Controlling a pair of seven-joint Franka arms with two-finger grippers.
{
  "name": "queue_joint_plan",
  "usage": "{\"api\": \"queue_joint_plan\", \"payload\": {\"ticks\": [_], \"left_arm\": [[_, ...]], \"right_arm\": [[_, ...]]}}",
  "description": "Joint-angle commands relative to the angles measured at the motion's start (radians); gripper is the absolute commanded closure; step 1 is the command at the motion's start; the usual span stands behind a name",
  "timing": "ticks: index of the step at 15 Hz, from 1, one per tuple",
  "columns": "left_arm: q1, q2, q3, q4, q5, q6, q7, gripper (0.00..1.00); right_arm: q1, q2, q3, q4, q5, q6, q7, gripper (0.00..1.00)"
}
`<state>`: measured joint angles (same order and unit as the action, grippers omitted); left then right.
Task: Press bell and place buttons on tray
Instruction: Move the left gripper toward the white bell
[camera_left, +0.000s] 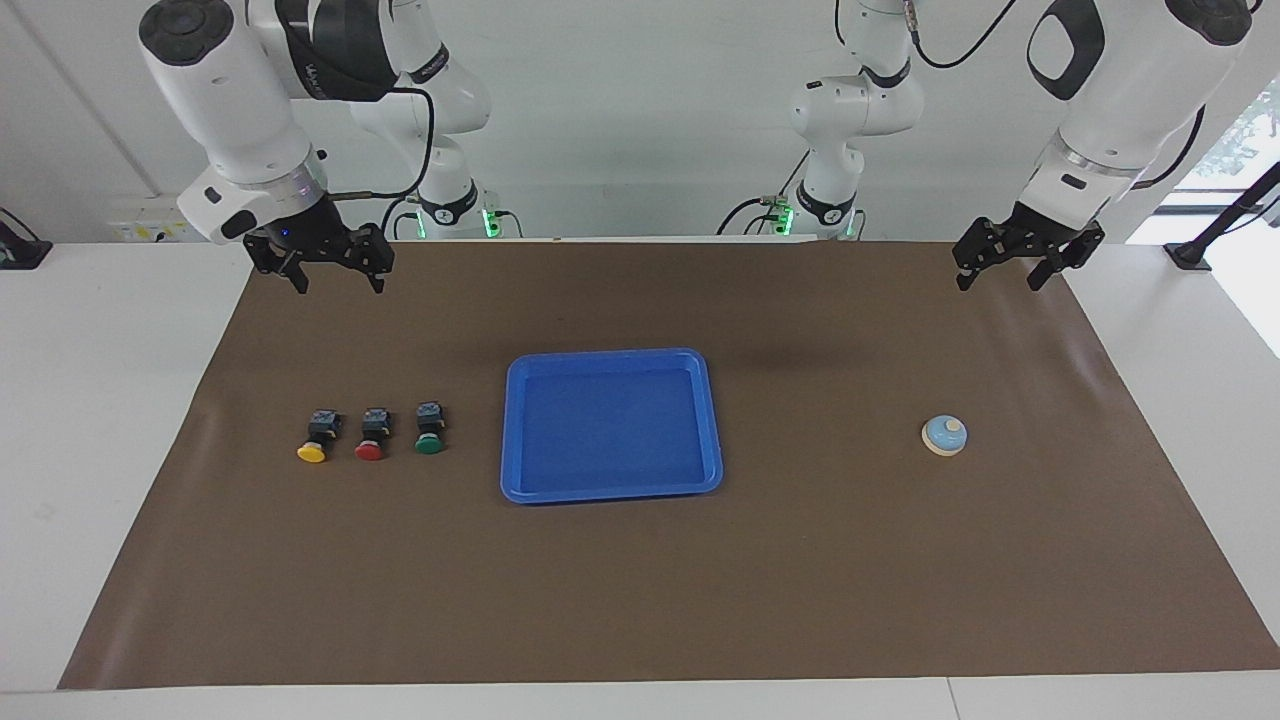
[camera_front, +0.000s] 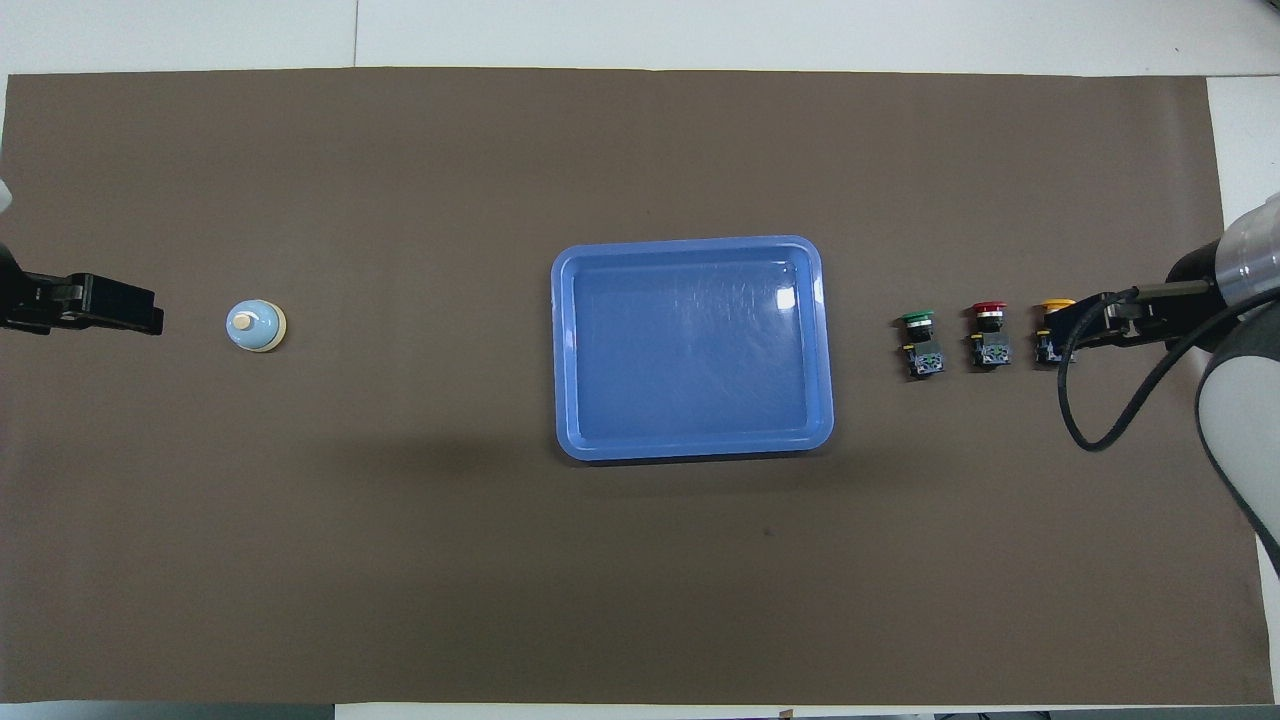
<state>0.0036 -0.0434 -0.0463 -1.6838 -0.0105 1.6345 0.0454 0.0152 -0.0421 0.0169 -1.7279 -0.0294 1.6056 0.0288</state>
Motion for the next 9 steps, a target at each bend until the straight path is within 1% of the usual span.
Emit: {"api": "queue_joint_plan", "payload": {"ticks": [1,8,9], "left_arm": [[-0.014,-0.021,0.009,-0.025,0.02,0.001,-0.007,0.0],[-0.002,-0.021,0.011,-0.03,0.02,0.018,-0.013,0.0],[-0.001,-0.023,0.013,-0.037,0.018,0.033,-0.012,0.03]], "right_arm": [[-0.018,-0.013,0.012,-0.01,-0.004,-0.013,-0.013,0.0],[-0.018,-0.013,0.012,-0.01,-0.004,-0.013,-0.013,0.0],[-0.017,-0.013,0.012,-0.01,-0.004,-0.012,-0.013,0.0]]}}
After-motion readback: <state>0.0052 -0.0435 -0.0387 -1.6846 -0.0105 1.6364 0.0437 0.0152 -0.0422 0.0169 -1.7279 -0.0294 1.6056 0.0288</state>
